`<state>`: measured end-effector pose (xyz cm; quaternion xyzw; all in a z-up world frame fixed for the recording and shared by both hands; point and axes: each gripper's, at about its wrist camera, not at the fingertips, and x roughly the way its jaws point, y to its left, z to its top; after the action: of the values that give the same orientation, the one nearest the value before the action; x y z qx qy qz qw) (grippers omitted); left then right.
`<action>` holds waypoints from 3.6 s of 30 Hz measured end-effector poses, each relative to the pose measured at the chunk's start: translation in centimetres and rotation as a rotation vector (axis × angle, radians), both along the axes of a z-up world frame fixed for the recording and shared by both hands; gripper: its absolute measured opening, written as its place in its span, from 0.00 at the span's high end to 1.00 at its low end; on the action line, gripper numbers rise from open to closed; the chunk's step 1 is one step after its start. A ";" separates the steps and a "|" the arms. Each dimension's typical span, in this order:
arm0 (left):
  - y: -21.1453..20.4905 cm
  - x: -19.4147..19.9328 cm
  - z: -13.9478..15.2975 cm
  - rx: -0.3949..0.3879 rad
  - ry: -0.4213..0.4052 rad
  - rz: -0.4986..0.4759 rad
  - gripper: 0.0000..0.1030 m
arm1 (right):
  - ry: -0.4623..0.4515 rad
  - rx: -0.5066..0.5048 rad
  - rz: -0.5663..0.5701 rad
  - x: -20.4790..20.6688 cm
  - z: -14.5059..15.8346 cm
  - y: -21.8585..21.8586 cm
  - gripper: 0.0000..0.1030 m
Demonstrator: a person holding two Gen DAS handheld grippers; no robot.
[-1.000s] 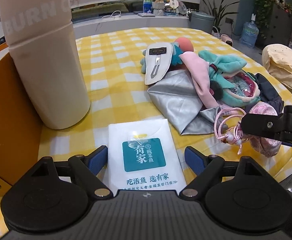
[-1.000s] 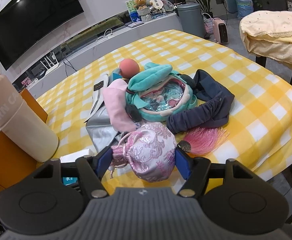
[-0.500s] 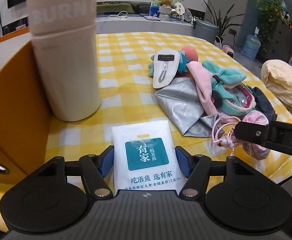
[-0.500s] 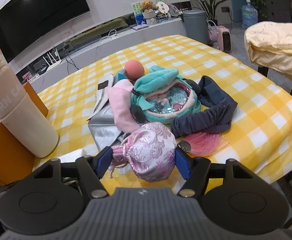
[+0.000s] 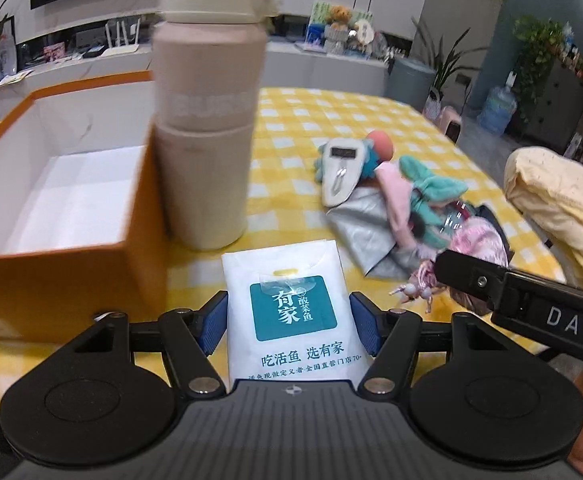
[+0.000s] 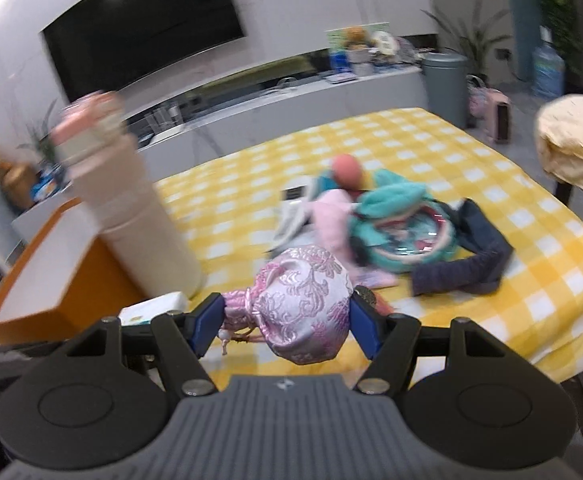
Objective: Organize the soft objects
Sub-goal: 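Carry the paper bag and pink pouch with both tools over the orange box, then open both tools to drop the paper bag and pouch into the box, then move both tools back toward the pile of soft items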
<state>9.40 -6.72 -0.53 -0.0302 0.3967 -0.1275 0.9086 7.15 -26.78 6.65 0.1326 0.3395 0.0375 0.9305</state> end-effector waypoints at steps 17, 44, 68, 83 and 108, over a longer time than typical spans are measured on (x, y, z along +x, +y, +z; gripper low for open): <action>11.6 -6.4 2.4 0.066 0.080 0.154 0.28 | 0.025 0.039 0.361 -4.7 5.4 13.5 0.35; 21.0 9.1 7.6 0.019 -0.065 0.218 0.28 | -0.124 0.007 0.428 10.7 9.4 22.7 0.35; 18.5 11.6 -0.2 0.231 -0.027 0.094 0.09 | -0.013 -0.250 0.544 11.7 0.5 24.2 0.35; 22.8 10.6 3.8 -0.095 -0.199 0.231 0.00 | 0.045 -0.283 0.575 13.0 0.3 25.4 0.34; 23.3 10.4 2.5 -0.045 -0.165 0.182 0.00 | -0.014 -0.382 0.687 10.8 2.2 27.7 0.03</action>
<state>19.77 16.63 2.01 -0.0758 0.3131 -0.0553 0.9451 17.98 0.90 8.85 -0.1644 0.3586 0.2840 0.8739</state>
